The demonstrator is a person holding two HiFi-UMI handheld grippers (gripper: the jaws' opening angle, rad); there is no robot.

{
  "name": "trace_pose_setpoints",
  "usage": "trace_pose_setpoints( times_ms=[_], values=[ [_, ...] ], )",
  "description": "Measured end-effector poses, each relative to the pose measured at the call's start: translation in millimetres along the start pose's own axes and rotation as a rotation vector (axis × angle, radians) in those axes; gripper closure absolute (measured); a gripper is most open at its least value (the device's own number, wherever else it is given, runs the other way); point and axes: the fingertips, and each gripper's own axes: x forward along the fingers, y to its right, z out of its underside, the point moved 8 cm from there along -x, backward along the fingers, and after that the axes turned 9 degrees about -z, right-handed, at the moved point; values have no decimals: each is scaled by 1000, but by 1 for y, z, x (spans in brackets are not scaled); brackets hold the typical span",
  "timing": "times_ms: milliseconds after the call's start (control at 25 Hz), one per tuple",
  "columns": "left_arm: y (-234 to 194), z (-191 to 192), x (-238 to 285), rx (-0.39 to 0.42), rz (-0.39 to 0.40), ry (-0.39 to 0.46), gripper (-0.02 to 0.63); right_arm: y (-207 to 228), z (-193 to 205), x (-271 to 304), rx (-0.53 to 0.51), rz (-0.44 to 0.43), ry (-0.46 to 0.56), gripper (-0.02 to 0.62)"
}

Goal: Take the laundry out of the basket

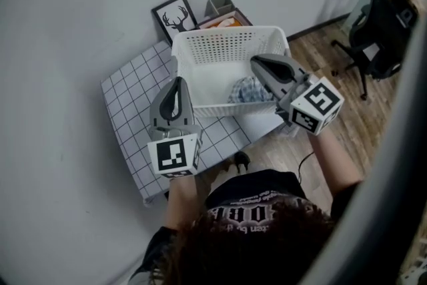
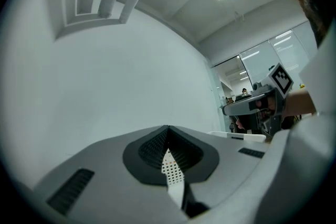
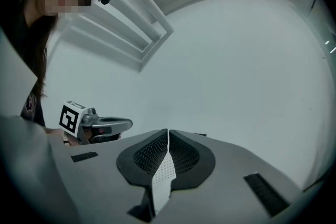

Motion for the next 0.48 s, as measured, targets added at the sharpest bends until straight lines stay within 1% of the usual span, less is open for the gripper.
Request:
trace_pose_setpoints(
  times_ms=[160,280,480],
  values=[
    [0,-7,9,6,-19,-6,604,23,-3,16,-50,-124,-109,566],
    [-4,-11,14,1,-40,5,604,31,-3,31,-105,-242,-177,566],
    [-4,-12,21,12,-54,-11,604,39,5,58,-166,-454,-212,565]
  ],
)
